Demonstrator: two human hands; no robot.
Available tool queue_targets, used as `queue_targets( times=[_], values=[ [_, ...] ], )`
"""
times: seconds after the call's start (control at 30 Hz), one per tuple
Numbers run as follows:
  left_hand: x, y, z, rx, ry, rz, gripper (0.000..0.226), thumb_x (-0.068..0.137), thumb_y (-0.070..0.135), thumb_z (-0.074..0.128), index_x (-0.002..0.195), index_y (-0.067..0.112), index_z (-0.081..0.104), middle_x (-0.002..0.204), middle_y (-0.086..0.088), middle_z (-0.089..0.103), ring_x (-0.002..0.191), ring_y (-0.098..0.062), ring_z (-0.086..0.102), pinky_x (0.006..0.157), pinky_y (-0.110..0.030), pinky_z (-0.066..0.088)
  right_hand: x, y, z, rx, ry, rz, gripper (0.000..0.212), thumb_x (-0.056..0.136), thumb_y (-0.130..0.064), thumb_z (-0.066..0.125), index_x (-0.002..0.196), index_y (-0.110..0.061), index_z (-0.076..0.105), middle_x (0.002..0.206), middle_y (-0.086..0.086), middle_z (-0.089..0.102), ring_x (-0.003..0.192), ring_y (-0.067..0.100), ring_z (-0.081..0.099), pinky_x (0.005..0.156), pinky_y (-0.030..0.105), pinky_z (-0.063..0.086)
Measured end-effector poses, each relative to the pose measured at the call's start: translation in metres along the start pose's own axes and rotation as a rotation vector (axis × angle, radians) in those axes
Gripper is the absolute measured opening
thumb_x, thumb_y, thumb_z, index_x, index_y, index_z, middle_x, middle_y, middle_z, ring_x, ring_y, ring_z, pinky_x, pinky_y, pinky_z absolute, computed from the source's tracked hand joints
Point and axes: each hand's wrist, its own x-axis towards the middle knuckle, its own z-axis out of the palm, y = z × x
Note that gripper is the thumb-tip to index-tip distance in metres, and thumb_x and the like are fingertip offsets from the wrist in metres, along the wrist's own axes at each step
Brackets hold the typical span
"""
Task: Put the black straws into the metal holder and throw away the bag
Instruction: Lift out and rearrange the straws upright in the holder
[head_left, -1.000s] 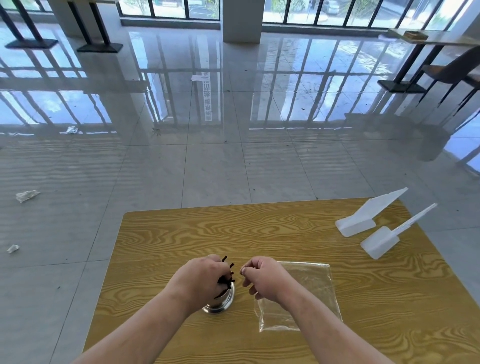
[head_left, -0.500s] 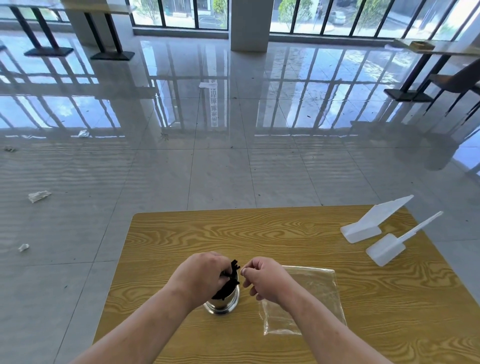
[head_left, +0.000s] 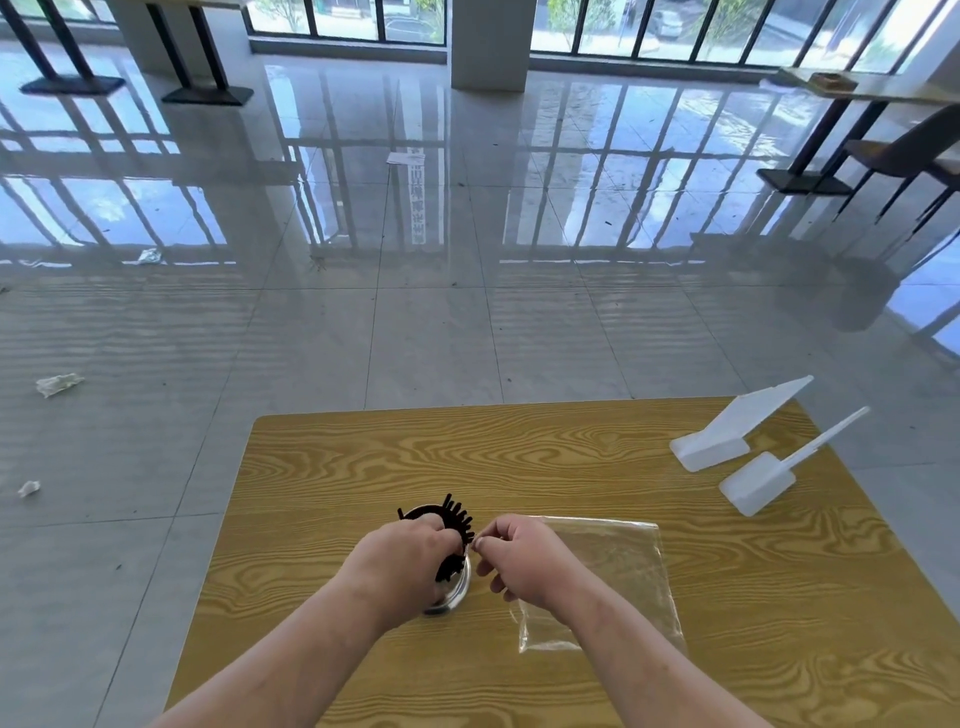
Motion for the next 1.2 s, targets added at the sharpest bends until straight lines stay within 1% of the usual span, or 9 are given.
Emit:
queue_targets(
  times=[0.1, 0.2, 0.3, 0.43, 0.67, 0.8, 0.93, 1.07, 1.2],
  values=[
    [0.001, -0.001, -0.001, 0.029, 0.015, 0.016, 0.019, 0.099, 0.036, 0.057, 0.113, 0.028, 0.068, 0.114, 0.009, 0.063, 0.097, -0.016, 0.066, 0.080, -0.032, 0.056, -0.002, 0.004, -0.003, 0.010, 0.008, 0.012, 0.016, 0.102, -0.027, 0.060, 0.099, -0.020, 0.075, 0.091, 0.002, 0.082, 0.062, 0.009, 0.068, 0.060, 0.028, 0.056],
    [0.000, -0.004, -0.003, 0.027, 0.041, 0.016, 0.018, 0.102, 0.030, 0.052, 0.102, 0.026, 0.070, 0.106, 0.011, 0.064, 0.089, -0.014, 0.065, 0.077, -0.029, 0.055, -0.004, 0.006, -0.005, 0.022, 0.016, 0.016, 0.016, 0.102, -0.027, 0.061, 0.099, -0.019, 0.075, 0.085, -0.003, 0.080, 0.062, 0.009, 0.067, 0.060, 0.028, 0.055],
    [-0.002, -0.006, -0.009, -0.016, 0.071, 0.004, 0.018, 0.101, 0.026, 0.053, 0.097, 0.026, 0.070, 0.103, 0.012, 0.064, 0.088, -0.013, 0.065, 0.080, -0.029, 0.055, -0.007, 0.004, -0.006, 0.018, 0.022, 0.008, 0.016, 0.102, -0.028, 0.060, 0.099, -0.020, 0.074, 0.087, -0.002, 0.080, 0.063, 0.009, 0.067, 0.061, 0.029, 0.055],
    [-0.006, -0.006, -0.023, -0.050, 0.078, 0.015, 0.016, 0.098, 0.025, 0.057, 0.098, 0.025, 0.073, 0.106, 0.012, 0.068, 0.092, -0.010, 0.065, 0.084, -0.027, 0.055, -0.010, -0.003, -0.007, 0.014, 0.013, -0.008, 0.016, 0.104, -0.026, 0.059, 0.100, -0.019, 0.074, 0.088, -0.001, 0.080, 0.064, 0.010, 0.066, 0.060, 0.027, 0.055],
    [-0.012, -0.008, -0.062, -0.089, 0.107, -0.041, 0.010, 0.093, 0.027, 0.062, 0.092, 0.027, 0.072, 0.098, 0.011, 0.066, 0.087, -0.009, 0.062, 0.075, -0.021, 0.049, -0.008, -0.014, -0.006, 0.035, 0.003, -0.026, 0.017, 0.103, -0.024, 0.060, 0.099, -0.015, 0.074, 0.082, -0.001, 0.079, 0.061, 0.010, 0.065, 0.058, 0.027, 0.053],
    [-0.016, -0.008, -0.085, -0.102, 0.119, -0.071, 0.010, 0.091, 0.023, 0.066, 0.091, 0.027, 0.076, 0.096, 0.011, 0.072, 0.085, -0.006, 0.063, 0.074, -0.020, 0.050, -0.006, -0.018, -0.004, 0.025, 0.002, -0.042, 0.017, 0.100, -0.023, 0.061, 0.099, -0.013, 0.075, 0.077, -0.004, 0.078, 0.057, 0.008, 0.064, 0.055, 0.025, 0.053],
    [-0.020, -0.009, -0.105, -0.132, 0.100, -0.108, 0.010, 0.089, 0.022, 0.069, 0.088, 0.029, 0.076, 0.093, 0.014, 0.073, 0.084, -0.005, 0.065, 0.074, -0.021, 0.053, -0.003, -0.022, -0.002, 0.021, -0.015, -0.054, 0.016, 0.099, -0.026, 0.062, 0.098, -0.016, 0.075, 0.076, -0.005, 0.079, 0.060, 0.010, 0.065, 0.057, 0.028, 0.054],
    [-0.026, -0.013, -0.123, -0.168, 0.111, -0.153, 0.012, 0.087, 0.021, 0.071, 0.080, 0.030, 0.075, 0.081, 0.016, 0.072, 0.074, 0.000, 0.065, 0.066, -0.016, 0.049, 0.001, -0.027, 0.000, 0.026, -0.017, -0.053, 0.017, 0.100, -0.025, 0.062, 0.099, -0.015, 0.075, 0.076, -0.004, 0.080, 0.059, 0.011, 0.063, 0.057, 0.028, 0.053],
    [-0.032, -0.016, -0.140, -0.203, 0.150, -0.178, 0.011, 0.085, 0.023, 0.074, 0.078, 0.030, 0.077, 0.070, 0.020, 0.068, 0.059, 0.012, 0.059, 0.052, -0.005, 0.040, 0.004, -0.031, -0.001, 0.029, -0.006, -0.056, 0.017, 0.101, -0.025, 0.062, 0.100, -0.014, 0.076, 0.078, -0.003, 0.081, 0.057, 0.008, 0.064, 0.055, 0.023, 0.054]
  ],
)
